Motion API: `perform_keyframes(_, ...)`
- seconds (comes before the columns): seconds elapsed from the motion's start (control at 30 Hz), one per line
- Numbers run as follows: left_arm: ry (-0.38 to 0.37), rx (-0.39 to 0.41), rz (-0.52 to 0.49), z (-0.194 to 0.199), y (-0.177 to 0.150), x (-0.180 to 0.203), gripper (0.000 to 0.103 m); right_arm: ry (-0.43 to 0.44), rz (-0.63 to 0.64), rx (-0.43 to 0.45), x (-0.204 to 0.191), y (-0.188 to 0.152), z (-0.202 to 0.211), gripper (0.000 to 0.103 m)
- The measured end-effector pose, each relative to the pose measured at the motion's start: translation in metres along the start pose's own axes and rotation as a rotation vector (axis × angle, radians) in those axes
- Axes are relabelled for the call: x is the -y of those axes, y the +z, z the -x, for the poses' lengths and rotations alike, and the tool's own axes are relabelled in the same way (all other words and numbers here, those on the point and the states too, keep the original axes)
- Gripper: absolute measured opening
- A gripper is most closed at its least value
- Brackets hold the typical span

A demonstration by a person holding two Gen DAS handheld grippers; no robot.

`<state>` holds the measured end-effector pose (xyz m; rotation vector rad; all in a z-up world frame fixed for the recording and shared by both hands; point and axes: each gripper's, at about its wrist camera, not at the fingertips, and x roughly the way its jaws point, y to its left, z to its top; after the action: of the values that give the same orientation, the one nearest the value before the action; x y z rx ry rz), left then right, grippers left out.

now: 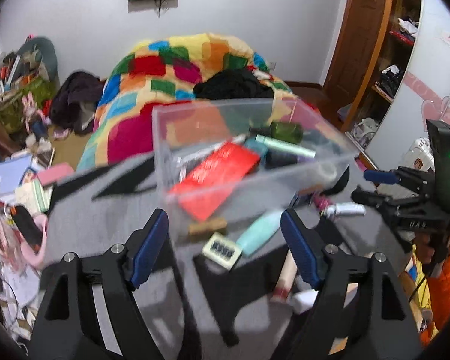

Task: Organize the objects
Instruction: 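Lower the red packet into the box with the left tool while the right tool drops the purple bottle in, then grasp the white toothpaste tube with the right tool while the left tool grasps the green dotted block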

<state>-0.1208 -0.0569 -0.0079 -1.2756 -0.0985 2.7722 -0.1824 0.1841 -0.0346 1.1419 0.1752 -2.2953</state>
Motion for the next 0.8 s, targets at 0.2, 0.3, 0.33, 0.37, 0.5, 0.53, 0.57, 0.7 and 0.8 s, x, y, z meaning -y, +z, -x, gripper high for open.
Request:
perform_keyframes(0.2,-0.015,-0.113,0.014,-0.024,-0.031,-0.013,0.077,0.034,-0.011,-0.072,0.01,-0.018,-0.024,0.064)
perform_keyframes(0.3,-0.006,-0.142,0.003,-0.034,-0.039,-0.013,0.077,0.026,0.002,-0.092,0.007,-0.023,-0.032,0.06)
perform_keyframes(0.33,-0.002,-0.146,0.002,-0.036,-0.04,-0.014,0.077,0.019,0.016,-0.088,0.005,-0.023,-0.031,0.055)
perform_keyframes(0.37,-0.002,-0.149,0.001,-0.038,-0.04,-0.014,0.077,0.034,0.024,-0.087,0.003,-0.022,-0.03,0.046)
perform_keyframes(0.5,-0.012,-0.17,-0.036,-0.047,-0.039,-0.005,0.067,0.069,0.02,-0.096,0.001,-0.026,-0.029,0.029)
perform_keyframes(0.53,0.002,-0.169,-0.053,-0.049,-0.039,-0.001,0.065,0.068,0.02,-0.096,0.0,-0.027,-0.028,0.027)
perform_keyframes(0.57,0.007,-0.168,-0.064,-0.05,-0.039,0.002,0.063,0.075,0.016,-0.098,-0.001,-0.029,-0.026,0.023)
perform_keyframes(0.7,0.018,-0.161,-0.075,-0.052,-0.033,0.006,0.048,0.112,0.007,-0.11,-0.008,-0.036,-0.021,0.015)
perform_keyframes(0.8,0.026,-0.15,-0.07,-0.053,-0.032,0.005,0.042,0.104,0.024,-0.109,-0.012,-0.041,-0.017,0.015)
